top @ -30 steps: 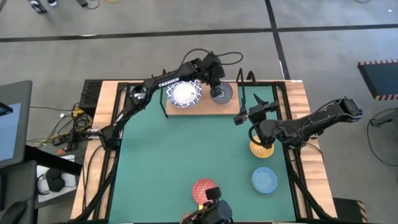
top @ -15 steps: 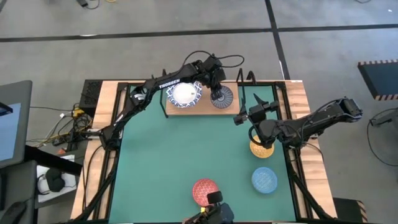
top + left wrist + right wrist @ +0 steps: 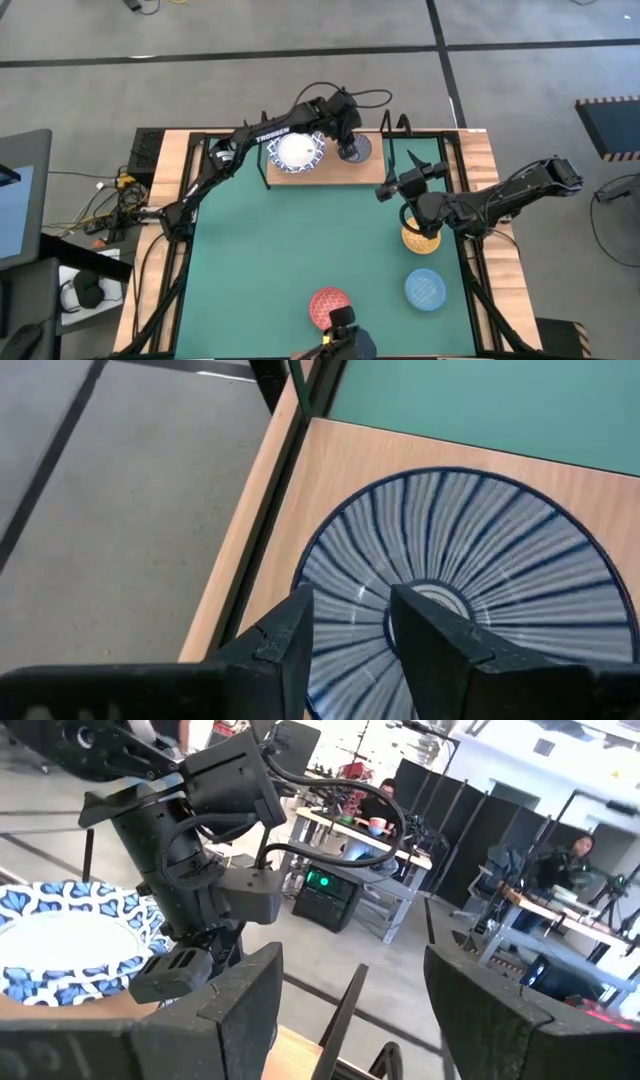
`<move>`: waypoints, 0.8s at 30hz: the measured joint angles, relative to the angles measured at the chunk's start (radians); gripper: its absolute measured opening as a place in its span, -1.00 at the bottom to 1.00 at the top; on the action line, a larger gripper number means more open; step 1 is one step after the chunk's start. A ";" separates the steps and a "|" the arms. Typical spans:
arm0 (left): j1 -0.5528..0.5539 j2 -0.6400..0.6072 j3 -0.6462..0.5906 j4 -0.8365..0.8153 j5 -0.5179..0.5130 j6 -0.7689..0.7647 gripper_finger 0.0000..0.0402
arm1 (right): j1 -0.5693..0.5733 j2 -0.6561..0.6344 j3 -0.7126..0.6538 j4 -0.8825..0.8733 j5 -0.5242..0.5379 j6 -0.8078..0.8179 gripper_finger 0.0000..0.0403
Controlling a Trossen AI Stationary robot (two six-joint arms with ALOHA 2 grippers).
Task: Place and stack bowls onto a shelf
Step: Stack the yellow patterned bowl on top of the blue patterned bowl on the shelf
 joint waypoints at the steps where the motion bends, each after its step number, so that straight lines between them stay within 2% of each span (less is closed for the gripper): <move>1: -0.002 0.000 0.000 -0.001 -0.004 -0.001 -0.40 | 0.003 0.000 0.000 0.000 -0.002 -0.016 0.34; 9: -0.033 -0.082 0.000 -0.121 -0.036 -0.028 -0.40 | 0.087 -0.027 -0.002 0.001 -0.009 -0.076 0.34; 11: -0.049 -0.108 0.000 -0.158 -0.042 -0.036 -0.40 | 0.104 -0.044 0.000 -0.004 -0.044 -0.073 0.34; 13: -0.070 -0.132 0.000 -0.169 -0.045 -0.037 -0.40 | 0.114 -0.057 -0.001 -0.056 -0.146 -0.006 0.34; 16: -0.112 -0.176 0.000 -0.188 -0.061 -0.037 -0.40 | 0.091 -0.069 -0.001 -0.144 -0.391 0.155 0.34; 19: -0.163 -0.213 0.001 -0.186 -0.129 -0.031 -0.40 | 0.058 -0.072 -0.001 -0.228 -0.590 0.315 0.34; 22: -0.203 -0.252 0.001 -0.183 -0.203 -0.012 -0.40 | 0.034 -0.072 -0.001 -0.297 -0.696 0.435 0.34; 24: -0.215 -0.288 0.001 -0.191 -0.209 -0.011 -0.40 | 0.025 -0.077 -0.001 -0.355 -0.754 0.511 0.34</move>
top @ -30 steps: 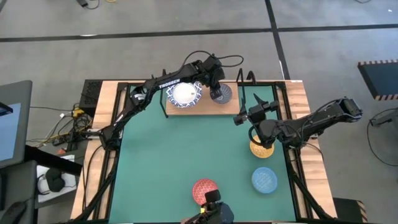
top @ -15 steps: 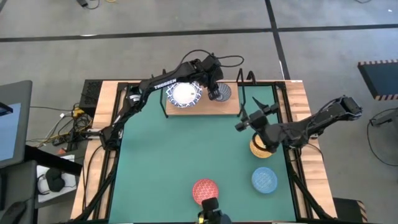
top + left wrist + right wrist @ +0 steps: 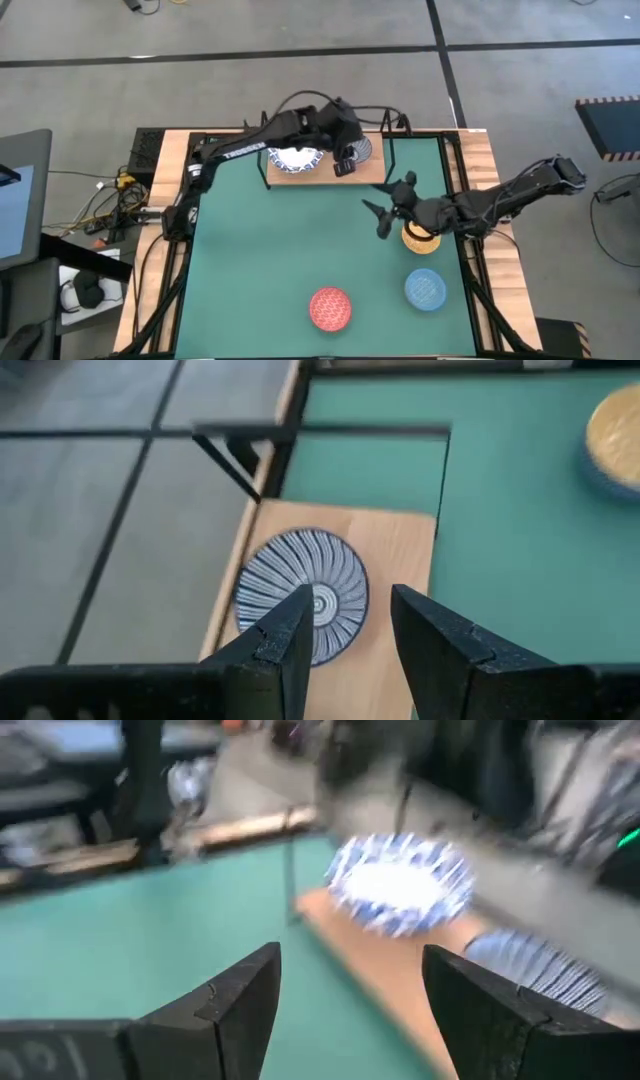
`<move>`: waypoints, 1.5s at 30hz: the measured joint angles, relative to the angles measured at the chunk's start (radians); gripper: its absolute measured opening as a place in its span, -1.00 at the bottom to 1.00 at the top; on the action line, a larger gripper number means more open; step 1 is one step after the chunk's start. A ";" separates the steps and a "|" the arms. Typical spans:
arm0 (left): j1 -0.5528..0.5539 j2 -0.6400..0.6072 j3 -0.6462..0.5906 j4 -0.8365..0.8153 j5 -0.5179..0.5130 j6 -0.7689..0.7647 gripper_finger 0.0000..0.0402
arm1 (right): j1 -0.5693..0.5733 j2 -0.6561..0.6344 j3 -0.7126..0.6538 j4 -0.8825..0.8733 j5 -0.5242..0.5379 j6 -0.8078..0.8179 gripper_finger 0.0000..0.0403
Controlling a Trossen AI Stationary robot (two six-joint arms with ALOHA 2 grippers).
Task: Place and stack bowls onto a shelf
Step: Stack the yellow patterned bowl on top of the blue patterned bowl on the shelf
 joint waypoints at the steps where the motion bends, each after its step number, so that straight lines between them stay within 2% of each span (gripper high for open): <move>1: -0.001 -0.024 0.000 -0.009 0.000 -0.004 -0.40 | -0.007 -0.009 0.000 -0.052 -0.051 0.040 0.34; 5: -0.010 -0.106 0.000 -0.080 -0.001 -0.033 -0.40 | -0.041 -0.025 0.001 -0.303 -0.242 0.235 0.34; 10: -0.052 -0.145 -0.002 -0.218 0.002 -0.076 -0.42 | -0.032 -0.080 0.000 -0.645 -0.245 0.517 0.34; 12: -0.075 -0.151 -0.038 -0.236 0.001 -0.089 -0.46 | -0.008 -0.107 0.000 -0.752 -0.246 0.632 0.34; 16: -0.132 -0.203 -0.225 -0.192 0.000 -0.106 -0.56 | 0.075 -0.135 0.001 -0.938 -0.245 0.843 0.34; 20: -0.186 -0.315 -0.497 -0.015 0.004 -0.153 -0.61 | 0.144 -0.116 0.001 -1.082 -0.291 0.952 0.34; 23: -0.219 -0.438 -0.707 0.168 -0.001 -0.195 -0.61 | 0.151 -0.093 0.001 -1.118 -0.362 0.987 0.34; 28: -0.284 -0.627 -1.046 0.556 -0.035 -0.274 -0.61 | 0.098 -0.054 0.001 -1.203 -0.392 1.003 0.34; 30: -0.307 -0.676 -1.167 0.699 -0.048 -0.283 -0.61 | 0.054 -0.034 0.001 -1.256 -0.393 1.002 0.34; 34: -0.318 -0.709 -1.358 0.911 -0.044 -0.326 -0.58 | -0.047 -0.001 -0.001 -1.224 -0.437 0.906 0.34; 38: -0.313 -0.703 -1.449 0.946 -0.045 -0.374 -0.48 | -0.123 0.051 -0.002 -1.221 -0.525 0.798 0.34; 45: -0.322 -0.698 -1.490 0.944 -0.048 -0.402 -0.33 | -0.172 0.170 -0.054 -1.173 -0.651 0.716 0.23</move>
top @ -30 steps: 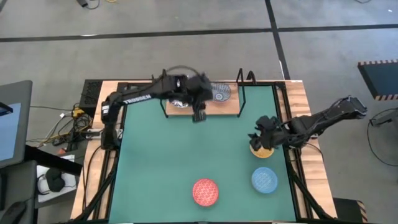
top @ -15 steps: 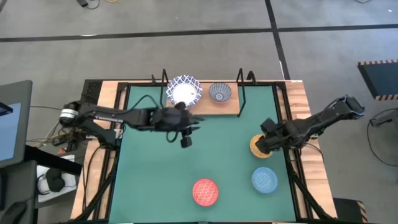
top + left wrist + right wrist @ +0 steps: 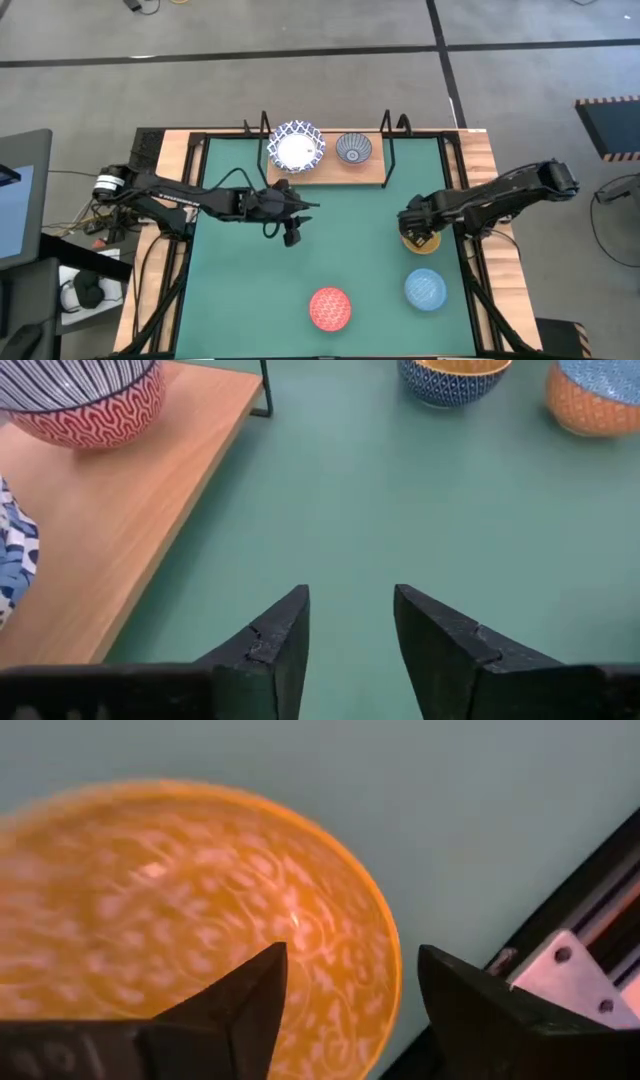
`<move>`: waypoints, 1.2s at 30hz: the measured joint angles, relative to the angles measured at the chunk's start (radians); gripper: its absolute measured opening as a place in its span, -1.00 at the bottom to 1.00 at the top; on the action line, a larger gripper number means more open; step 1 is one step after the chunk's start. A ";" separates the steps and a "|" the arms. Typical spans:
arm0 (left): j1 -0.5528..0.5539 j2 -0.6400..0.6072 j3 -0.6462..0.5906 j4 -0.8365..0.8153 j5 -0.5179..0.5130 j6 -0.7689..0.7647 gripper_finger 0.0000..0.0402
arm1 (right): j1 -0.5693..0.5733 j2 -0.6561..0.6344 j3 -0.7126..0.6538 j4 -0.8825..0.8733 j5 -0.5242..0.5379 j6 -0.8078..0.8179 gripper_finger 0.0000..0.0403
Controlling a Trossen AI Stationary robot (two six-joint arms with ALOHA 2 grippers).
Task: Place and stack bowls onto a shelf
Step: Stack the yellow patterned bowl on top of the blue patterned bowl on the shelf
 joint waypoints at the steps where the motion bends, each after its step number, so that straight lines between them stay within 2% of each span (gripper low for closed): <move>1: -0.002 0.000 0.000 0.002 0.000 0.002 -0.33 | -0.002 0.020 -0.009 0.007 -0.005 -0.002 0.20; 6: -0.008 0.000 0.000 0.009 0.001 0.005 -0.33 | -0.004 0.102 -0.043 0.071 -0.008 -0.004 -0.03; 11: -0.007 0.000 0.000 0.013 -0.002 0.000 -0.33 | -0.005 0.121 -0.040 0.108 -0.003 -0.021 -0.37; 15: -0.009 0.016 0.000 0.060 -0.003 0.006 -0.33 | 0.003 0.103 -0.022 0.104 0.066 0.004 -0.61; 18: -0.012 0.048 0.000 0.106 0.000 0.013 -0.33 | 0.024 0.087 0.010 0.100 0.123 0.044 -0.63; 23: -0.011 0.125 0.004 0.240 0.003 0.063 -0.33 | 0.092 0.049 0.089 0.177 0.336 0.160 -0.64; 26: -0.011 0.177 0.029 0.312 -0.001 0.103 -0.33 | 0.133 0.034 0.120 0.215 0.409 0.144 -0.71; 30: -0.011 0.236 0.100 0.342 -0.003 0.134 -0.33 | 0.157 0.048 0.139 0.378 0.528 0.091 -0.79; 36: -0.010 0.305 0.218 0.313 0.007 0.161 -0.33 | 0.166 0.100 0.137 0.554 0.619 0.011 -0.75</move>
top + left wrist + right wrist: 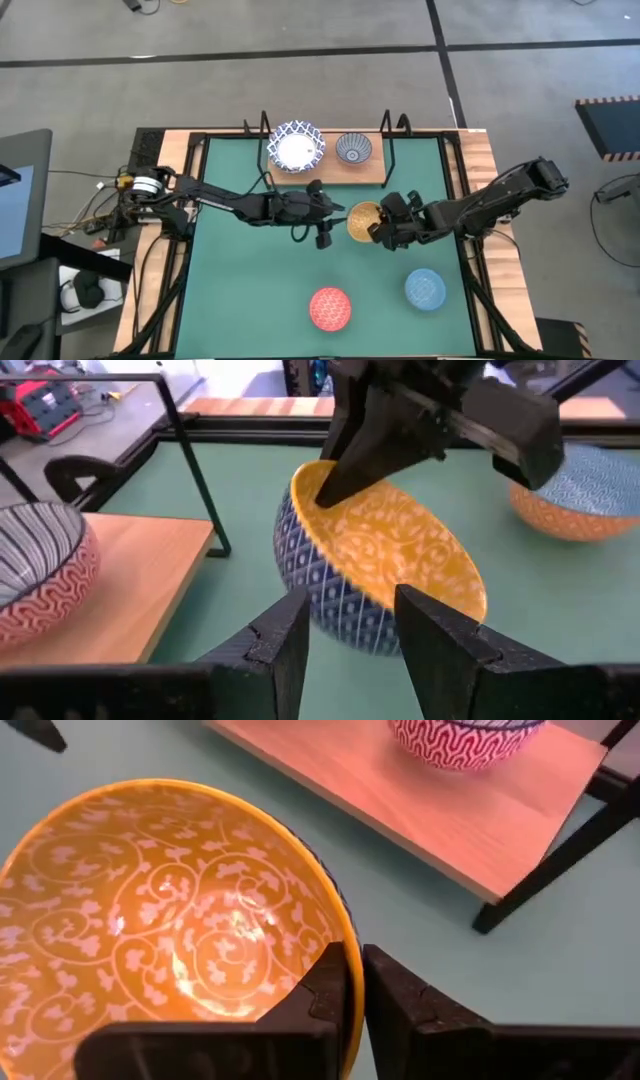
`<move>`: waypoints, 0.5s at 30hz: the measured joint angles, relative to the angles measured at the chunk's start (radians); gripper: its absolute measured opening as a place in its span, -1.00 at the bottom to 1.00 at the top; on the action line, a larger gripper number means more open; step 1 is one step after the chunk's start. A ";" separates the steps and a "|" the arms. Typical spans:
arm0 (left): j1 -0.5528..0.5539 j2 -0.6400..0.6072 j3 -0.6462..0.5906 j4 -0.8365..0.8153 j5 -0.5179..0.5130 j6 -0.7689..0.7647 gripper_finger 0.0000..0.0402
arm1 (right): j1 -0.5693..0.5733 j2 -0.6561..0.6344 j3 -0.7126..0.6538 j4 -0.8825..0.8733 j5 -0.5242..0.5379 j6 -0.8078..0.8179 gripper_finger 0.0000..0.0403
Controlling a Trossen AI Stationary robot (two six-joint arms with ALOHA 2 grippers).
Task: Place and stack bowls onto a shelf
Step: Stack the yellow patterned bowl on top of the blue patterned bowl on the shelf
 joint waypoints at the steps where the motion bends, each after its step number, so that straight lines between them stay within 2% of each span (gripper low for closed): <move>1: 0.000 0.011 0.018 -0.011 -0.001 0.008 -0.33 | 0.000 0.010 0.000 0.004 0.013 -0.006 -0.75; 6: 0.010 0.043 0.073 -0.043 -0.018 0.012 -0.33 | 0.007 0.073 -0.001 0.091 0.064 -0.062 -0.75; 15: 0.037 0.045 0.074 -0.106 -0.012 0.009 -0.33 | 0.041 0.119 -0.001 0.240 0.136 -0.200 -0.74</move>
